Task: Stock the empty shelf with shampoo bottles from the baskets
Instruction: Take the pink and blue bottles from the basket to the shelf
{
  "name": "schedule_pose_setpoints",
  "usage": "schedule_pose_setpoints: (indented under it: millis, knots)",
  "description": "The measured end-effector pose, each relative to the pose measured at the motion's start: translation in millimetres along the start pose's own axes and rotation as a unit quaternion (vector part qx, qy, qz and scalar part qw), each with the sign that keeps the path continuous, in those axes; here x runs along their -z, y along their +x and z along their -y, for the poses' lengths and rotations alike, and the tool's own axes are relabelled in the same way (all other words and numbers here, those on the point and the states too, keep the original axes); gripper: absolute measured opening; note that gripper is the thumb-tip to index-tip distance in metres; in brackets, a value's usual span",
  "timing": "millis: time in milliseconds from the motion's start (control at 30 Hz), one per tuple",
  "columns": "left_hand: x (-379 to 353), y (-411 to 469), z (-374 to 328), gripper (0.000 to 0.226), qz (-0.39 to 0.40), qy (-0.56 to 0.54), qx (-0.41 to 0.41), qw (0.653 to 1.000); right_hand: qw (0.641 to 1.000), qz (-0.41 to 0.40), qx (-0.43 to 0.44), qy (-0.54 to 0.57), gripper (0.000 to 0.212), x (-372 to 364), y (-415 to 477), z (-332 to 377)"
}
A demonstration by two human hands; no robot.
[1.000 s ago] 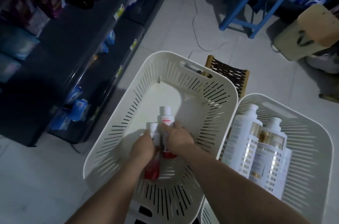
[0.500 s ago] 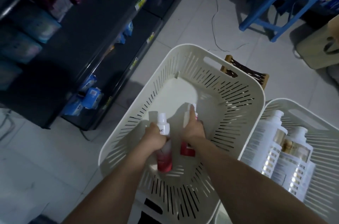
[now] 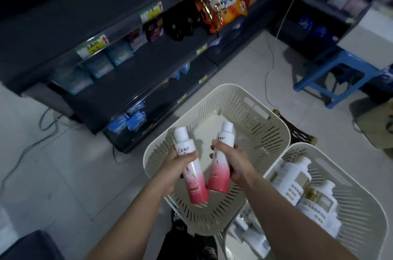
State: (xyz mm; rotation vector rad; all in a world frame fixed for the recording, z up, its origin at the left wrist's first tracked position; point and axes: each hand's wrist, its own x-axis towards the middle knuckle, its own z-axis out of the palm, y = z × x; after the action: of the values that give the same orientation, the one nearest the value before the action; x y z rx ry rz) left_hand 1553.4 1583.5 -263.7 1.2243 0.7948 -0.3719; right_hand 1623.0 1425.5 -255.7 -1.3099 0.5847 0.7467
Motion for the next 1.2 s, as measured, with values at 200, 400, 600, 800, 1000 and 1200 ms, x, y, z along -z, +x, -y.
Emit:
schedule_pose_setpoints:
  millis: [200,400,600,800,1000,1200]
  knots:
    - [12.6,-82.4,-8.9,0.031,-0.114,-0.142,-0.086,0.979,0.992,0.099,0.041,-0.061,0.025,-26.6,-54.4,5.2]
    - [55.8,-171.4,-4.1,0.057,-0.195,-0.200,-0.144,0.949,0.964,0.213,0.088,-0.130,0.035,-81.3,-121.8,1.2]
    - [119.4,-284.8,8.7,0.021,-0.313,-0.191,-0.219,0.904,0.908,0.361,0.087,-0.192,0.031,-164.8,-197.3,-30.5]
    - [185.3,-406.1,30.2,0.025,-0.442,-0.216,-0.281,0.824,0.828,0.498,0.076,-0.244,0.037,-254.6,-284.1,-86.3]
    - [235.6,-520.3,64.8,0.024,-0.547,-0.225,-0.329,0.736,0.725,0.610,0.110,-0.300,0.033,-332.2,-378.5,-148.4]
    - [268.6,-612.4,111.0,0.026,-0.626,-0.230,-0.369,0.648,0.604,0.707,0.175,-0.324,0.033,-385.1,-468.7,-208.8]
